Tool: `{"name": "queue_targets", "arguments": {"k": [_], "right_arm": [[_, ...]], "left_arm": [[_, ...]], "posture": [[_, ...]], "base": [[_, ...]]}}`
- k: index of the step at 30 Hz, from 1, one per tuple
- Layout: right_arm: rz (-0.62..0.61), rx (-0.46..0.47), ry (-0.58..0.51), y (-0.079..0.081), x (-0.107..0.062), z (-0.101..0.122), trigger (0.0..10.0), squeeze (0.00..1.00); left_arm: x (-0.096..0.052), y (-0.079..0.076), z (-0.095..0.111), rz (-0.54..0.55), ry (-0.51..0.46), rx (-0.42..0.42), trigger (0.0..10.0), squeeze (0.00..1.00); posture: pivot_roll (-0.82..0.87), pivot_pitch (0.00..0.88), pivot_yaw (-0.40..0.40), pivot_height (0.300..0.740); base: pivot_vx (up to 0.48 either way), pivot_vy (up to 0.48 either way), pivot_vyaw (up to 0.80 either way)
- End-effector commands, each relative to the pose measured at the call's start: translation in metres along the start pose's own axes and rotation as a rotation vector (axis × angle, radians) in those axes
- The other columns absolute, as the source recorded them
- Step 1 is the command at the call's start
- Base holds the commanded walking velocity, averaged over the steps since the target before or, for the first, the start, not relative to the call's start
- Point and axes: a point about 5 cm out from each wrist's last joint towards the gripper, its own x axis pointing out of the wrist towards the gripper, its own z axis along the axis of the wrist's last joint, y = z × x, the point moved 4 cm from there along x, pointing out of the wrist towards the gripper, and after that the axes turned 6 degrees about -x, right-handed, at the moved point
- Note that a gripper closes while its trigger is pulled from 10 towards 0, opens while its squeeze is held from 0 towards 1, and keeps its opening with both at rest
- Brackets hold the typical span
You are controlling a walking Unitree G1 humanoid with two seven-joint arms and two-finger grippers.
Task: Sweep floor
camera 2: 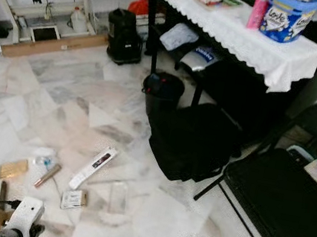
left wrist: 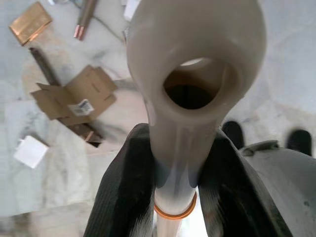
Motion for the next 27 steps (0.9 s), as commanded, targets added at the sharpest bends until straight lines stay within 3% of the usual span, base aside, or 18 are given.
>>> {"name": "queue_targets", "arguments": {"k": [1,15,27], "right_arm": [[-0.011,0.011,0.012,-0.0036,-0.0017,-0.0047,10.0,0.00],[-0.005,0.014,0.011,-0.0018,-0.0015,-0.0043,10.0,0.00],[-0.001,0.013,0.012,-0.0011,-0.0016,-0.0049,10.0,0.00]], "left_arm": [[-0.0003,0.0013,-0.0019,0.009,0.007,0.007,10.0,0.00],[-0.0009,0.0030,-0.0038,0.017,0.011,0.010,10.0,0.00],[-0.0010,0.0007,-0.0024,0.001,-0.005,0.022,10.0,0.00]], "posture": [[0.02,0.056,0.066,0.740],[0.03,0.060,0.068,0.740],[0.03,0.063,0.064,0.740]], "base": [[0.000,0.442,0.00],[0.000,0.417,0.00],[0.000,0.000,0.00]]}}
